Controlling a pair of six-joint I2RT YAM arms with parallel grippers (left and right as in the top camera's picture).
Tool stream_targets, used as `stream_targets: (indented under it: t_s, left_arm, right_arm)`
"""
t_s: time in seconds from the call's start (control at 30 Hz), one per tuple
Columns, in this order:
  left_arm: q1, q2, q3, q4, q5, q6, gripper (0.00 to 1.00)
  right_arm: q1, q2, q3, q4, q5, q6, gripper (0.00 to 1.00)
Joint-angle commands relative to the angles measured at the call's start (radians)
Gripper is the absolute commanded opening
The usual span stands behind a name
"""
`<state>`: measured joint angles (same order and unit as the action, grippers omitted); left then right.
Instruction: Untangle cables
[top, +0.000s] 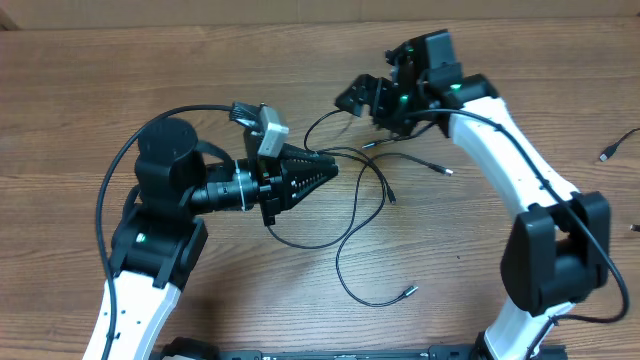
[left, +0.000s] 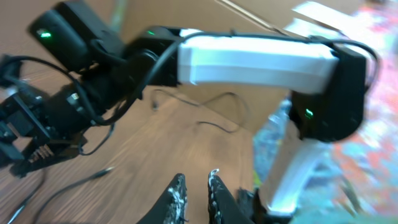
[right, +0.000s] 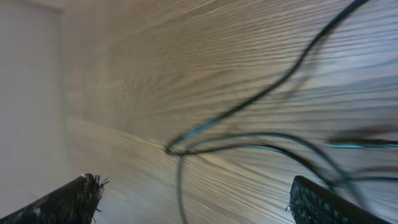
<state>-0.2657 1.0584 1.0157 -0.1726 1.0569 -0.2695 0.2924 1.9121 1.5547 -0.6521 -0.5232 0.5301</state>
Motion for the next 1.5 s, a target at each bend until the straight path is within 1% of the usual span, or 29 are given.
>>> stream_targets:
  t_s: [0.0,0.1,0.17,0.2,0.23,0.27,0.3,0.33,0.37,0.4,0.43,0.53,0.6,0.7,0.8,1.03,1.27,1.37,1.47]
  left_arm:
    - [0.006,-0.072,-0.006,-0.045,-0.225,-0.061,0.14]
    - [0.006,-0.124,-0.006,-0.105,-0.336,-0.060,0.16]
    - [0.006,-0.159,-0.006,-0.139,-0.386,-0.045,0.18]
    - [0.006,-0.175,-0.006,-0.153,-0.403,-0.035,0.18]
    - [0.006,-0.193,-0.006,-0.169,-0.418,-0.023,0.19]
    - [0.006,-0.208,-0.006,-0.183,-0.423,-0.009,0.20]
    - [0.006,-0.220,-0.006,-0.194,-0.428,-0.002,0.20]
    - [0.006,-0.233,-0.006,-0.208,-0.433,0.004,0.21]
    - [0.006,-0.242,-0.006,-0.219,-0.440,0.008,0.22]
    - [0.006,-0.252,-0.006,-0.228,-0.441,0.016,0.22]
    - [0.006,-0.260,-0.006,-0.235,-0.441,0.026,0.22]
    - [0.006,-0.276,-0.006,-0.253,-0.456,0.030,0.23]
    - [0.006,-0.281,-0.006,-0.276,-0.481,0.031,0.23]
    - [0.006,-0.281,-0.006,-0.312,-0.517,0.031,0.23]
    - [0.006,-0.281,-0.006,-0.340,-0.545,0.031,0.23]
    - [0.006,-0.281,-0.006,-0.352,-0.545,0.039,0.22]
    - [0.006,-0.281,-0.006,-0.365,-0.544,0.038,0.22]
    - [0.005,-0.281,-0.006,-0.381,-0.544,0.038,0.22]
    - [0.006,-0.281,-0.006,-0.394,-0.544,0.038,0.23]
  right_arm:
    - [0.044,0.062,0.001,0.043,0.062,0.287,0.96]
    - [0.090,0.105,0.001,0.050,0.135,0.492,0.96]
    - [0.119,0.128,0.001,0.064,0.179,0.598,0.93]
    - [0.134,0.138,0.001,0.088,0.196,0.629,0.89]
    - [0.147,0.148,0.001,0.124,0.209,0.641,0.73]
    - [0.162,0.161,0.001,0.172,0.213,0.645,0.55]
    - [0.174,0.169,0.001,0.213,0.214,0.649,0.52]
    - [0.188,0.180,0.001,0.257,0.216,0.649,0.55]
    - [0.198,0.190,0.001,0.286,0.216,0.653,0.55]
    - [0.209,0.195,0.001,0.309,0.216,0.652,0.36]
    - [0.216,0.203,0.001,0.319,0.220,0.652,0.04]
    - [0.225,0.208,0.001,0.328,0.238,0.640,0.04]
    - [0.224,0.208,0.001,0.370,0.212,0.561,0.04]
    - [0.205,0.208,0.003,0.454,0.089,0.441,0.04]
    - [0.167,0.207,0.014,0.510,-0.010,0.433,0.04]
    - [0.039,0.203,0.095,0.587,-0.274,0.428,0.04]
    - [-0.109,0.203,0.219,0.595,-0.636,0.302,0.04]
    - [-0.173,0.201,0.260,0.595,-0.706,0.299,0.04]
    - [-0.234,0.191,0.292,0.595,-0.736,0.275,0.04]
